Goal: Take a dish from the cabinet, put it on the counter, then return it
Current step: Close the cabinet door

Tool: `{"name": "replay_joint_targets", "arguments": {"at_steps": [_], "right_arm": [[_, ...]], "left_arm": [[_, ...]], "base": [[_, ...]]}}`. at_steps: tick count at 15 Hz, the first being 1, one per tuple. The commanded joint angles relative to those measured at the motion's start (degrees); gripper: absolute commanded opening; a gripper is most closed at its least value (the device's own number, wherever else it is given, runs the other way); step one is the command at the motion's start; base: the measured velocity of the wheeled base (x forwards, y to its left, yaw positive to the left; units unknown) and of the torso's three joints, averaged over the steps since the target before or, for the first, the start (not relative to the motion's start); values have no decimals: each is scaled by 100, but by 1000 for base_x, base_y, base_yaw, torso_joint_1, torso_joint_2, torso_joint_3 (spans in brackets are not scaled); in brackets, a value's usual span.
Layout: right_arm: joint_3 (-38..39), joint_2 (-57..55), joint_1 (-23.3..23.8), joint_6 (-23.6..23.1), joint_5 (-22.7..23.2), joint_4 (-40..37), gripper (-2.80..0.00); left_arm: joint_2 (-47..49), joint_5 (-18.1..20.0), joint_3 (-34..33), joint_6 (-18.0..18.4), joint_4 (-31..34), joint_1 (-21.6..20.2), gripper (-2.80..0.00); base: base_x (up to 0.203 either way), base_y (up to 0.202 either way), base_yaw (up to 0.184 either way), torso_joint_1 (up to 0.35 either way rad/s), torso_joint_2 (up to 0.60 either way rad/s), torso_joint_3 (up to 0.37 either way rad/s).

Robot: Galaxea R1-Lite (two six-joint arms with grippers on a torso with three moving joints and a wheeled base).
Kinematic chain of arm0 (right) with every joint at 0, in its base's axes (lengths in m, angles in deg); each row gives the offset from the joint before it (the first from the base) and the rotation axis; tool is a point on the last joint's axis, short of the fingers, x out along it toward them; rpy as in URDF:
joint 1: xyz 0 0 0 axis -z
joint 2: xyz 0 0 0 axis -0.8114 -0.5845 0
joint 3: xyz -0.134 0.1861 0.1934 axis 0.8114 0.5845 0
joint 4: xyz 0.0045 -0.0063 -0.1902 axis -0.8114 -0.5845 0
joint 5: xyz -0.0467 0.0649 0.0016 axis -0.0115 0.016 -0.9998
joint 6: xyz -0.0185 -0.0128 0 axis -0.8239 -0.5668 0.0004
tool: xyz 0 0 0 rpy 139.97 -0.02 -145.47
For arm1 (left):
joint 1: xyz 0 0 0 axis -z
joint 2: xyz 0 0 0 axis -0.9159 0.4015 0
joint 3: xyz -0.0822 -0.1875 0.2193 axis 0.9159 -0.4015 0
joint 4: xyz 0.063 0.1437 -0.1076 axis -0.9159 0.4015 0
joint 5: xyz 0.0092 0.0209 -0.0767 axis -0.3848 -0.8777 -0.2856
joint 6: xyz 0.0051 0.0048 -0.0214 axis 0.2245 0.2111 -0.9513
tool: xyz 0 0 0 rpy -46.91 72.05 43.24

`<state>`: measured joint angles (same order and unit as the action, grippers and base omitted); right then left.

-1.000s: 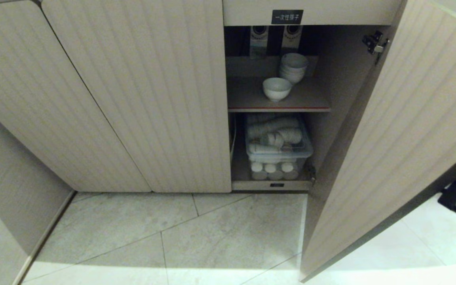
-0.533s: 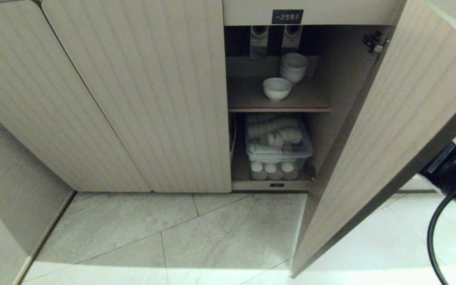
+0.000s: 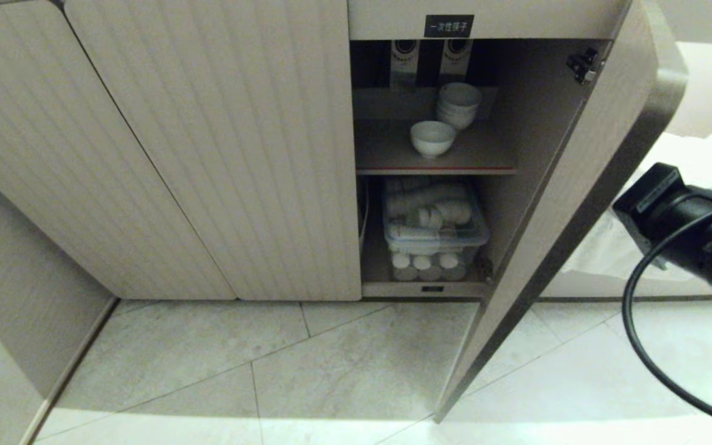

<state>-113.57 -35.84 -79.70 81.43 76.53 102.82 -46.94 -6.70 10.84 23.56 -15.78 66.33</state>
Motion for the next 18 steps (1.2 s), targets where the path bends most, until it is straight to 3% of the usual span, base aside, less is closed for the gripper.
{"name": "replay_joint_targets", "arguments": {"at_steps": [1, 4, 10, 13, 15, 18], "right_arm": [[-296, -423, -12, 11, -14, 36, -280], [-663, -1043, -14, -172, -57, 424, -280], [-812, -2485, -244, -1422, -214, 3036, -280], [-1315, -3072, -241, -1995, -218, 4466, -280], [-1450, -3145, -89, -2434, -219, 4901, -280], [-1136, -2865, 100, -2587, -227, 5009, -280]], "left_arm": [[-2, 2, 0, -4, 0, 0, -280], [-2, 2, 0, -4, -8, 0, -280], [-2, 2, 0, -4, 1, 0, -280], [-2, 2, 0, -4, 1, 0, -280], [-2, 2, 0, -4, 1, 0, -280], [-2, 2, 0, -4, 1, 0, -280]], "base": [[0, 0, 0, 0, 0, 0], [0, 0, 0, 0, 0, 0], [0, 0, 0, 0, 0, 0], [0, 0, 0, 0, 0, 0], [0, 0, 0, 0, 0, 0], [0, 0, 0, 0, 0, 0]]}}
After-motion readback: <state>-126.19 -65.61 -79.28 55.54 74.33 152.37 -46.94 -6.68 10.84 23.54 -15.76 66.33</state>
